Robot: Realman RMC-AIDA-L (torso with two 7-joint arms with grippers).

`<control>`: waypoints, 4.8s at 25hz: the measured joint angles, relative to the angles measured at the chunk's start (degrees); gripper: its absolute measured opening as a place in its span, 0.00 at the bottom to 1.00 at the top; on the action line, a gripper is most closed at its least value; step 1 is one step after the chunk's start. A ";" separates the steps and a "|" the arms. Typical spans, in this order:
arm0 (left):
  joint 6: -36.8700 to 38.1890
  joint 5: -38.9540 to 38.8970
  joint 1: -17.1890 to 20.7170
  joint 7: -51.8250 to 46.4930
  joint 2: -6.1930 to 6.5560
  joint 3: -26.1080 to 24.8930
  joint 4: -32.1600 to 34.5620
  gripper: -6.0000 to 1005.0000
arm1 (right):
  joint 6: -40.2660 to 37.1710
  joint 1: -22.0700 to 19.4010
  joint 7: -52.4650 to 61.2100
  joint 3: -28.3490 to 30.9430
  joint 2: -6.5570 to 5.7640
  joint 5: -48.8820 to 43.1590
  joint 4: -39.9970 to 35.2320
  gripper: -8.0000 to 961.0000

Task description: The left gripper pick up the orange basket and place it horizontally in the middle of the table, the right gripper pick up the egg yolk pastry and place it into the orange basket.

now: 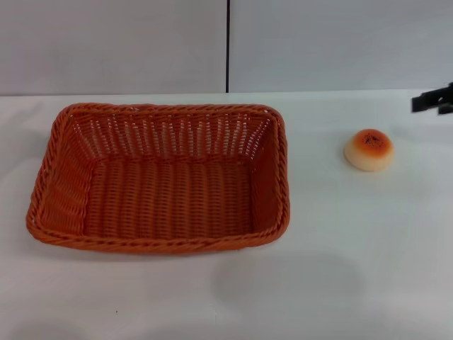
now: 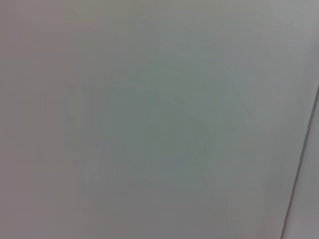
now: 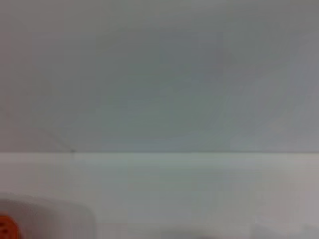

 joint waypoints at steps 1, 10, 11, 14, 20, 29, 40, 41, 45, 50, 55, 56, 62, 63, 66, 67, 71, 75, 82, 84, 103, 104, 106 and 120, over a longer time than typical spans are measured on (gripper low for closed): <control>0.00 0.00 0.00 0.00 0.00 0.00 0.00 0.73 | 0.17 0.44 0.07 -0.24 0.00 -0.01 1.49 0.63; 1.86 -4.15 1.61 12.05 -0.01 -0.07 -8.13 0.73 | 7.51 2.31 -1.75 -2.43 1.41 3.90 12.33 0.62; 1.90 -4.20 1.57 12.54 -0.01 -0.07 -8.63 0.73 | 8.21 2.36 -2.06 -2.85 1.42 4.81 13.32 0.61; 1.94 -4.23 1.35 13.01 0.12 -0.05 -9.41 0.73 | 10.09 2.75 -2.70 -3.50 1.35 6.36 16.50 0.61; 1.97 -4.22 0.89 13.50 0.27 -0.04 -9.60 0.73 | 12.30 3.68 -3.32 -3.92 1.23 6.39 20.89 0.60; 1.58 -4.00 0.16 13.60 0.35 -0.21 -9.27 0.73 | 12.35 3.33 -2.72 -3.66 0.91 5.99 21.34 0.59; 1.41 -4.22 -0.50 13.79 0.35 -0.14 -9.69 0.73 | 12.83 2.51 -3.04 -3.81 0.28 4.93 21.73 0.28; 1.39 -4.16 -0.56 13.80 0.35 -0.11 -9.72 0.73 | 13.06 2.40 -3.23 -3.81 0.28 4.93 21.74 0.24; 1.34 -4.08 -0.64 13.80 0.35 -0.09 -9.77 0.73 | 13.69 1.97 -4.64 -3.90 0.31 4.93 21.54 0.15; 1.51 -3.99 -1.10 13.81 0.30 -0.04 -10.59 0.73 | 13.21 0.52 -5.60 -3.86 1.10 5.31 18.44 0.08; 1.61 -3.96 -1.24 13.81 0.26 0.01 -10.77 0.73 | 9.48 -1.88 -5.29 -3.54 2.06 6.81 10.78 0.06; 1.59 -3.93 -1.24 13.81 0.26 0.03 -10.77 0.73 | 8.22 -2.48 -5.25 -3.45 2.26 7.56 8.81 0.05; 1.39 -3.90 -1.68 13.79 0.28 0.05 -11.89 0.73 | 2.95 -6.74 -5.42 -5.19 2.68 17.59 -3.58 0.04; 1.37 -3.88 -1.94 13.81 0.30 0.05 -12.55 0.73 | 2.95 -6.74 -5.42 -5.19 2.68 17.59 -3.58 0.04; 1.35 -3.79 -2.10 14.41 0.32 0.05 -12.97 0.73 | 1.01 -7.53 -5.50 -6.31 2.68 20.46 -8.29 0.05; 1.39 -3.76 -2.11 15.00 0.34 0.04 -12.97 0.73 | 0.19 -7.53 -5.69 -6.54 2.69 21.91 -9.31 0.05; 1.67 -3.72 -2.12 15.10 0.40 0.04 -12.95 0.73 | -2.31 -6.72 -8.24 -9.06 2.53 30.89 -10.06 0.05; 1.81 -3.22 -2.01 14.72 0.44 0.82 -12.69 0.73 | -2.72 -4.88 -10.27 -15.44 2.42 35.92 -10.12 0.05; 3.69 -3.13 -1.48 14.63 0.39 1.43 -12.27 0.73 | -1.26 3.87 -16.30 -25.30 2.68 41.48 4.39 0.05; 3.96 -3.13 -1.47 14.63 0.38 1.44 -12.42 0.73 | -0.42 4.82 -17.41 -26.38 2.70 41.61 6.87 0.05; 3.92 -3.64 -1.73 17.21 0.17 0.39 -16.80 0.73 | 2.79 -2.68 -30.92 -30.23 2.66 54.89 5.10 0.48; 4.24 -4.05 -1.58 18.03 0.12 -0.24 -17.30 0.73 | 1.98 -7.48 -31.37 -27.99 2.79 55.58 -0.77 0.50; 4.67 -5.06 -1.36 20.07 0.11 -1.01 -18.82 0.73 | 1.73 -9.93 -32.35 -27.29 2.85 56.63 -3.03 0.54; 8.73 -11.17 -1.17 39.27 0.32 -10.63 -34.45 0.73 | -14.19 -24.25 -86.18 -15.36 2.75 98.10 33.62 0.64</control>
